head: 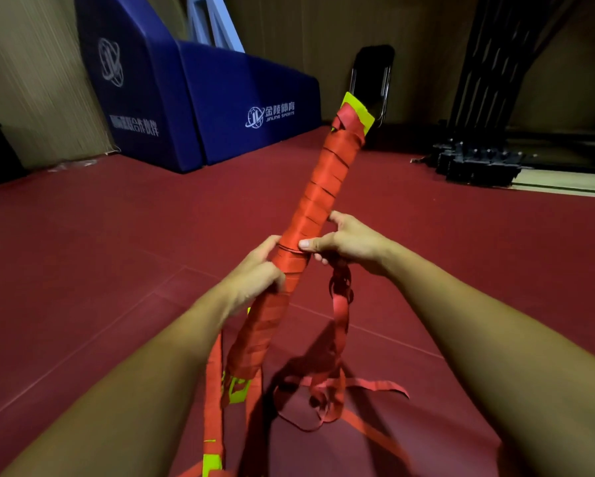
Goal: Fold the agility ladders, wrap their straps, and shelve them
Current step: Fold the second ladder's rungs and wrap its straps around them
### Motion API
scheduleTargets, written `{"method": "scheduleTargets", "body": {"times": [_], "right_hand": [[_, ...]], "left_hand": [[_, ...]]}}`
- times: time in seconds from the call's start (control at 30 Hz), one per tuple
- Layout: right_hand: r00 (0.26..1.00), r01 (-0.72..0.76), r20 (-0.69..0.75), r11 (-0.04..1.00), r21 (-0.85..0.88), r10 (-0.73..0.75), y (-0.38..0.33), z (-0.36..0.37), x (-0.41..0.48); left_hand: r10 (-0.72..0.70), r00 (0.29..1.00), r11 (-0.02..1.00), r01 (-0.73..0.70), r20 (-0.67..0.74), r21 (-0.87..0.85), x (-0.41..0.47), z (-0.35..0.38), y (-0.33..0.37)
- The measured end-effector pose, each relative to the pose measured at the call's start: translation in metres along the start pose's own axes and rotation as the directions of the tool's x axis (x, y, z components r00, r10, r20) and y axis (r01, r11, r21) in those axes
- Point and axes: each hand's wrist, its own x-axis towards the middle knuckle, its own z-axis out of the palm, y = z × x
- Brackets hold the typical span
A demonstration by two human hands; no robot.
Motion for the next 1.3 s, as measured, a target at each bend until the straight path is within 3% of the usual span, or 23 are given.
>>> {"method": "scheduleTargets", "body": {"times": [0.27,0.4,0.53,0.63,0.83,0.97,1.07,1.17,1.3], "right_hand": [[0.998,0.005,-0.065,0.998,0.068,-0.001,-0.008,0.016,0.005],[0.989,0.019,-0.15,0.997,0.072,-0.008,-0.009,0.025,0.008],[0.981,0.043,-0.19,0.998,0.035,-0.036,-0.01,0.028,0.009],[0.994,0.035,-0.099,0.999,-0.013,-0.036,-0.011,0.017,0.008],[0.997,-0.003,-0.075,0.978,-0.208,-0.013,-0.005,0.003,0.011],[0.977,-0.047,-0.2,0.846,-0.531,-0.071,0.01,-0.003,0.018],[0.986,-0.068,-0.163,0.942,-0.328,0.014,0.009,-0.005,0.015],[0.992,-0.124,0.019,0.991,-0.06,0.125,0.005,-0.009,0.013],[0.981,-0.184,0.039,0.978,-0.098,0.188,0.009,-0.006,0.012]], "left_hand": [[0.167,0.975,0.962,-0.129,-0.147,0.241,-0.001,0.005,-0.004],[0.231,0.96,0.886,-0.141,-0.158,0.442,-0.006,0.011,0.0],[0.257,0.95,0.888,-0.159,-0.178,0.431,-0.004,0.015,0.002],[0.237,0.949,0.906,-0.139,-0.207,0.399,-0.002,0.013,0.004],[0.197,0.949,0.921,-0.094,-0.246,0.377,-0.001,0.015,0.004],[0.204,0.938,0.908,-0.073,-0.282,0.413,0.0,0.018,0.004],[0.19,0.941,0.904,-0.055,-0.281,0.425,0.001,0.018,0.002],[0.188,0.936,0.908,-0.051,-0.297,0.415,0.001,0.015,0.001],[0.172,0.94,0.938,-0.066,-0.293,0.339,0.0,0.013,0.0]]}}
